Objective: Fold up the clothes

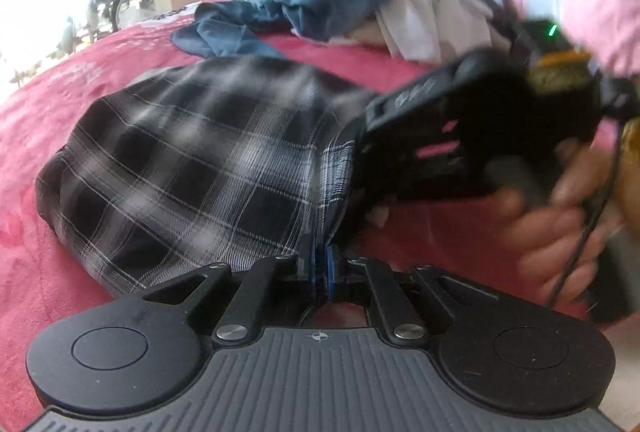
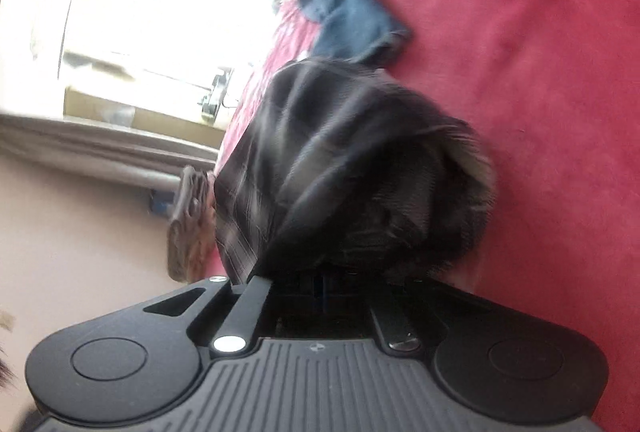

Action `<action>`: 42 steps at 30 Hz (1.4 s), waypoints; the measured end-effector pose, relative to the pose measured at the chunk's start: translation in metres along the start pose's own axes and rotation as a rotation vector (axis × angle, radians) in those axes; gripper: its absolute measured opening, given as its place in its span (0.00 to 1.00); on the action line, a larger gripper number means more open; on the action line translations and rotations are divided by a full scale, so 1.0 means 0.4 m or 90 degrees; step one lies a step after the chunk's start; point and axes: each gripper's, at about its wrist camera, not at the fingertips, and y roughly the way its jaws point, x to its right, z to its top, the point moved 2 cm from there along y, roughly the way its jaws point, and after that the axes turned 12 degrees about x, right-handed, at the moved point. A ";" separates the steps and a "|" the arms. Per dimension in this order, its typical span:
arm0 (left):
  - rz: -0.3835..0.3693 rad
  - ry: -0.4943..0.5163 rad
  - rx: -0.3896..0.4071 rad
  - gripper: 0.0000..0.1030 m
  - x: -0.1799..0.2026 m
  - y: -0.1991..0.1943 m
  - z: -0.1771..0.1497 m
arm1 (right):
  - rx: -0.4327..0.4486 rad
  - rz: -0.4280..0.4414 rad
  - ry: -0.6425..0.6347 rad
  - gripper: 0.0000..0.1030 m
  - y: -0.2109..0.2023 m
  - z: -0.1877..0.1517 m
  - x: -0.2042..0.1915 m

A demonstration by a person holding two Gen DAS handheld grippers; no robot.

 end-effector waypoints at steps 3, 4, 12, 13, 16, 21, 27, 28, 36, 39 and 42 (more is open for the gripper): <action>0.005 0.019 -0.001 0.05 0.002 0.005 -0.007 | 0.013 -0.011 -0.003 0.23 -0.056 0.011 0.009; 0.007 0.019 0.000 0.05 -0.001 0.006 -0.007 | 0.022 -0.017 -0.008 0.31 -0.080 0.015 0.009; 0.018 0.007 0.018 0.05 -0.013 -0.013 -0.003 | -0.050 -0.036 -0.141 0.28 -0.125 -0.025 -0.052; 0.019 0.006 0.020 0.05 -0.015 -0.015 -0.001 | -0.066 -0.042 -0.152 0.24 -0.109 -0.037 -0.057; 0.022 0.006 0.022 0.05 -0.022 -0.020 0.004 | -0.088 -0.077 -0.179 0.20 -0.068 -0.051 -0.064; 0.025 -0.016 0.025 0.05 -0.047 -0.022 0.015 | -0.088 -0.095 -0.320 0.24 -0.071 -0.079 -0.114; 0.034 -0.026 0.034 0.05 -0.068 -0.025 0.030 | -0.083 -0.093 -0.357 0.35 -0.073 -0.095 -0.120; 0.034 -0.027 0.035 0.05 -0.069 -0.026 0.032 | -0.078 -0.090 -0.352 0.40 -0.073 -0.095 -0.119; 0.032 -0.031 0.043 0.05 -0.068 -0.035 0.041 | -0.068 -0.047 -0.326 0.06 -0.074 -0.093 -0.133; 0.031 -0.032 0.046 0.05 -0.069 -0.039 0.043 | -0.047 0.009 -0.282 0.06 -0.102 -0.078 -0.139; 0.033 -0.032 0.050 0.05 -0.070 -0.044 0.046 | -0.038 0.052 -0.230 0.06 -0.099 -0.059 -0.130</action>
